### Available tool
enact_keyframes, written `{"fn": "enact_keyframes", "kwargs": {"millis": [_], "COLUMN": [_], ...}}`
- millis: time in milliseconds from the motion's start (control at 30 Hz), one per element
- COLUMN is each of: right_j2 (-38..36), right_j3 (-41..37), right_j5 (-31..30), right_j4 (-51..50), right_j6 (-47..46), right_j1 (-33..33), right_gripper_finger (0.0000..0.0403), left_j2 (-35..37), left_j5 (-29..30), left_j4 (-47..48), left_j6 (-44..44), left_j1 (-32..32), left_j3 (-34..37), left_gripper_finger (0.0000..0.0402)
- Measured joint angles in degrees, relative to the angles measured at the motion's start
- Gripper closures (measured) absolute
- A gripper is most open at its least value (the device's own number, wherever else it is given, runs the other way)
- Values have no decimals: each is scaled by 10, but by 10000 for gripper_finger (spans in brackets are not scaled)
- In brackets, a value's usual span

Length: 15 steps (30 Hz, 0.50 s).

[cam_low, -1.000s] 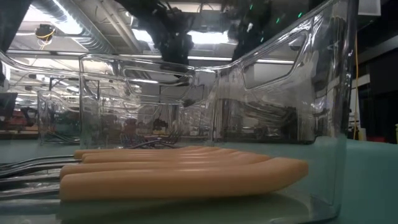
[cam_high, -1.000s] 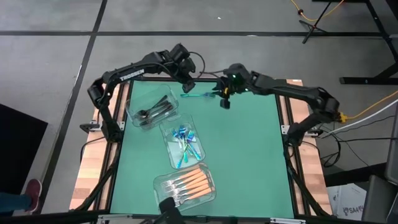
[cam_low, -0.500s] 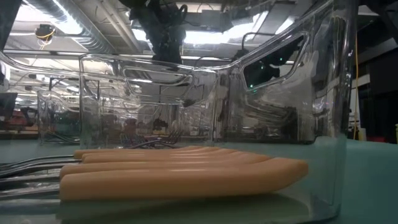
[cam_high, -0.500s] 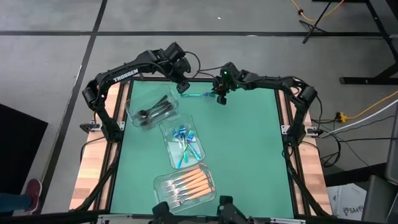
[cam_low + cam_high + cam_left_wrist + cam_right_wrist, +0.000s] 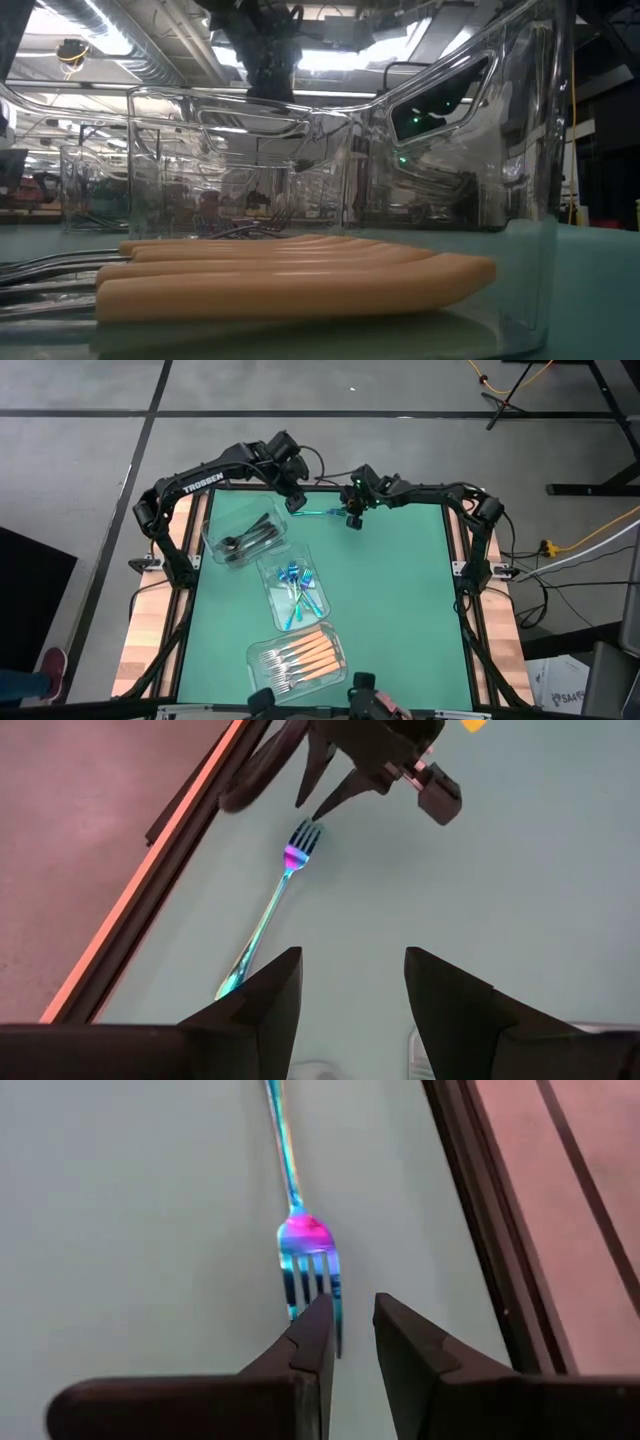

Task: Sort silverware by color (type)
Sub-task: Put the blue fork into the center transparent bin

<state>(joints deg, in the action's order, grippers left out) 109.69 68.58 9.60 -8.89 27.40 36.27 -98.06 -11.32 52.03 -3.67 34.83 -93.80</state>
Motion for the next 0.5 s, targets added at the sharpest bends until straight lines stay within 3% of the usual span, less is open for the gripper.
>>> {"fn": "enact_keyframes", "kwargs": {"millis": [133, 500], "right_j2": [0, 0], "right_j3": [0, 0], "right_j5": [10, 11], "right_j4": [-1, 20], "right_j6": [0, -1], "right_j1": [0, 1], "right_gripper_finger": [326, 212], "left_j2": [0, 0], "left_j5": [0, 0], "left_j4": [0, -1], "left_j6": [0, 0], "left_j1": [-6, -17], "left_j3": [0, 0], "left_gripper_finger": [230, 230]}}
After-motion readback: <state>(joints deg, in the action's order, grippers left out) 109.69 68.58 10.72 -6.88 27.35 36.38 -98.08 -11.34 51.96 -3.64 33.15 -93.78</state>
